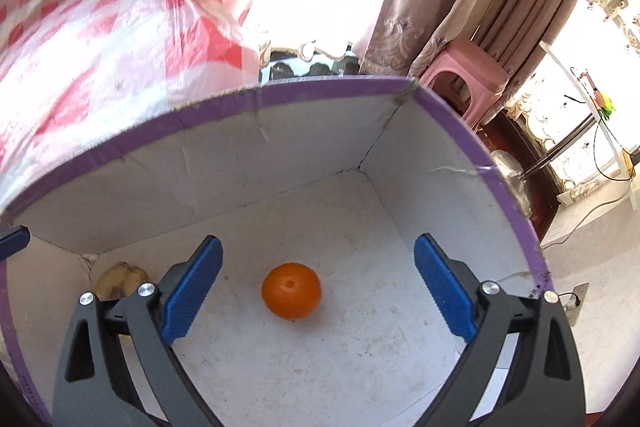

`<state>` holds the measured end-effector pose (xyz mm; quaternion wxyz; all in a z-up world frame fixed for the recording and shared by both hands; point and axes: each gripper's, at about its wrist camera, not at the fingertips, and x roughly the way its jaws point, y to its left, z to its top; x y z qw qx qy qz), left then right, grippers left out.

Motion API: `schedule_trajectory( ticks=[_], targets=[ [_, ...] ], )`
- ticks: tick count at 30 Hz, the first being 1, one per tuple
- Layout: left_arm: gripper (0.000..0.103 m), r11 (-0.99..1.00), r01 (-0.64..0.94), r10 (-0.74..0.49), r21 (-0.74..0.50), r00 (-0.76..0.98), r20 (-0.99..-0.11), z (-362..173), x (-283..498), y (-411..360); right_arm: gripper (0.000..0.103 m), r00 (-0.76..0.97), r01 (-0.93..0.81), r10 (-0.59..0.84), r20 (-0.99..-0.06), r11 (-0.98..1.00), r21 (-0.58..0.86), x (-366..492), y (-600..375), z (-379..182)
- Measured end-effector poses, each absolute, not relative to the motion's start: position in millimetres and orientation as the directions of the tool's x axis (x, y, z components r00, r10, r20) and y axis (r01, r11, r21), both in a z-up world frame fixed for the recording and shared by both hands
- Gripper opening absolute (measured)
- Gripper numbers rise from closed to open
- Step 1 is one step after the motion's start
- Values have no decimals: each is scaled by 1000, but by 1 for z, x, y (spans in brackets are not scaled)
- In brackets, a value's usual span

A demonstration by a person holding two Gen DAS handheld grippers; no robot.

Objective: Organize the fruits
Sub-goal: 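Open the left gripper dropping the fruit half while the right gripper releases the orange into the box, then move both grippers back over the remaining fruits on the table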

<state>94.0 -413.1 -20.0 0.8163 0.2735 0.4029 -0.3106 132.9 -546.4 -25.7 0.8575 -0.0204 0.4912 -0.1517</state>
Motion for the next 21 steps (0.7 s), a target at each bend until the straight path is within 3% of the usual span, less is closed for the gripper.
schedule_trajectory(
  ticks=[4,13,16,21],
  targets=[
    [89,707,692,-344,150,520,-782,1,100,-396,101,614,288,-254,-747,954,-88,110,-552,14],
    [91,831,553,-417,57,687,-595,54,84,-331,101,749,380,-362,-555,921,-89,71,-537,85],
    [91,851,522,-412,47,722,-556,65,78,-308,101,762,418,-420,-494,900,-121,58,-522,102],
    [91,885,461,-369,62,776,-511,83,71,-259,101,821,404,-399,-408,912,-77,42,-496,120]
  ],
)
